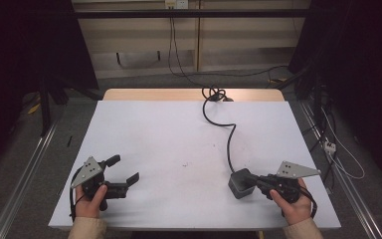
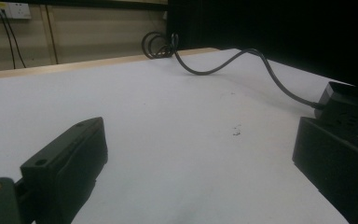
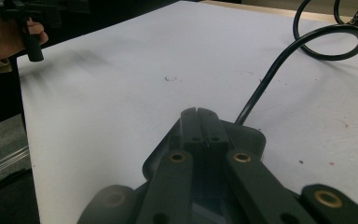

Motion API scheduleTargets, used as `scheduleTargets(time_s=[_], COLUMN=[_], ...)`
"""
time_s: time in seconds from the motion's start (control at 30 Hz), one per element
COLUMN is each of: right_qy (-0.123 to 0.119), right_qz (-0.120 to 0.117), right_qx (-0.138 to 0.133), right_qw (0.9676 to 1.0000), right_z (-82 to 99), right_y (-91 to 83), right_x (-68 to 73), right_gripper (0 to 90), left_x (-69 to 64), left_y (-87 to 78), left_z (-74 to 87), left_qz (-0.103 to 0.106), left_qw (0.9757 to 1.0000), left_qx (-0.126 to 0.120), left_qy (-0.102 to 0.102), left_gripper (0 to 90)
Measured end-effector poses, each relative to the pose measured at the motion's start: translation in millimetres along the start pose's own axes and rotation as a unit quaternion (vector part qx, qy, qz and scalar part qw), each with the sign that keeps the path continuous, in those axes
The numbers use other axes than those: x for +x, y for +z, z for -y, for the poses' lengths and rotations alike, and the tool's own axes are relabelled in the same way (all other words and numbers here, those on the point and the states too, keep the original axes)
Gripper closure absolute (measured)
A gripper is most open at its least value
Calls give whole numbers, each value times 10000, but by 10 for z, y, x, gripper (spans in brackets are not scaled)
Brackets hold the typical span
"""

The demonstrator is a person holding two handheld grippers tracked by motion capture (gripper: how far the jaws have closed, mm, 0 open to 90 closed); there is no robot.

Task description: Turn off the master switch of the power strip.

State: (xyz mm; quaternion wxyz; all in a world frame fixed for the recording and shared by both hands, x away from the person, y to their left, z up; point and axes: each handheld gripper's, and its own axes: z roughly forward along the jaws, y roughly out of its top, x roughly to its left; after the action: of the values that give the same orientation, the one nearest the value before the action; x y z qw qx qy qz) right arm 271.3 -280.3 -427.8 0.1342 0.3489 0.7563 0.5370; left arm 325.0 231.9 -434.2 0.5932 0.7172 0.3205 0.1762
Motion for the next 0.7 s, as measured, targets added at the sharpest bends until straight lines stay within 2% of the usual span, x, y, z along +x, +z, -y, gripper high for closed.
scheduleTargets(time_s=[0.7], right_qy=[-62], right_qz=[-51], right_qx=[98], right_qw=[9999], right_z=[13], right_y=[-10], right_x=[-2], right_gripper=[900], left_x=[-10], left_y=[8], left_z=[4], left_qz=[15], left_qw=[10000], left_qx=[13], left_qy=[20], left_gripper=[29])
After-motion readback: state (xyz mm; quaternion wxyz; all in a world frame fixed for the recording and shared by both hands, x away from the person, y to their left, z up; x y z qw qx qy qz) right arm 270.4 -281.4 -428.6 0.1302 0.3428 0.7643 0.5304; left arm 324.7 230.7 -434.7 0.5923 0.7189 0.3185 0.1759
